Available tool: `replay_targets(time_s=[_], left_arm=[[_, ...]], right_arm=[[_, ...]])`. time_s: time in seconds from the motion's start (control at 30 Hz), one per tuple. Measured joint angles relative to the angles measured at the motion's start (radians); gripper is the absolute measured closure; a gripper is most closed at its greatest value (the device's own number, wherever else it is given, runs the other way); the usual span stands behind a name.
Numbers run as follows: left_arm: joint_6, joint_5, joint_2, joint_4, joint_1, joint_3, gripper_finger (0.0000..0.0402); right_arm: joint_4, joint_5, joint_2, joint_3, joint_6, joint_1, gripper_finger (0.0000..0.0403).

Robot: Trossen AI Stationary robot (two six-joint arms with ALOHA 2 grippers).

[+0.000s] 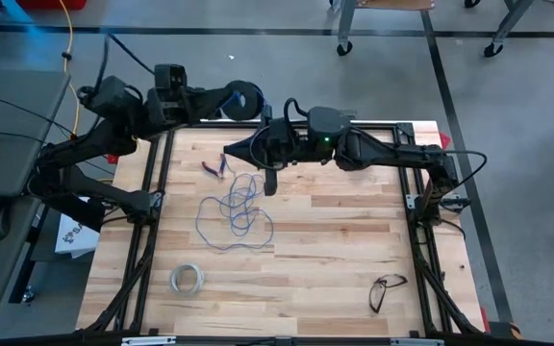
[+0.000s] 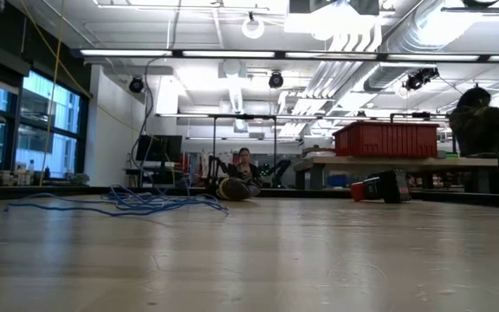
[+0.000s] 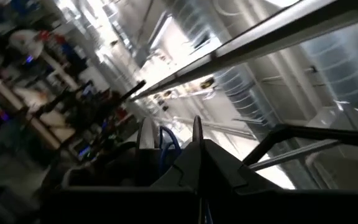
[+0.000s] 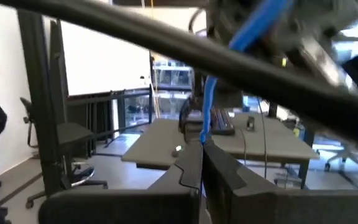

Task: Coil cords
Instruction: Coil the blue wire onto the black spool

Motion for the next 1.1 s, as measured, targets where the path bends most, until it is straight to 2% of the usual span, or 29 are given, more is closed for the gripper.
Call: replay_targets(time_s=[0.3, 0.67, 1.1], left_arm=[[-0.147, -0.038, 0.004, -0.038, -0.035, -0.001, 0.0401], [-0.22, -0.094, 0.025, -0.052, -0.1, 0.0, 0.0401], [-0.124, -0.116, -0.01, -0.11, -0.106, 0.0, 0.0401]], right_arm=[[0.128, 0.177, 0.0, 0.0, -0.113, 0.028, 0.0403], [0.256, 0.225, 0.041, 0.0, -0.114, 0.018, 0.0403], [0.275, 0.224, 0.042, 0.0, -0.128, 0.035, 0.0403]])
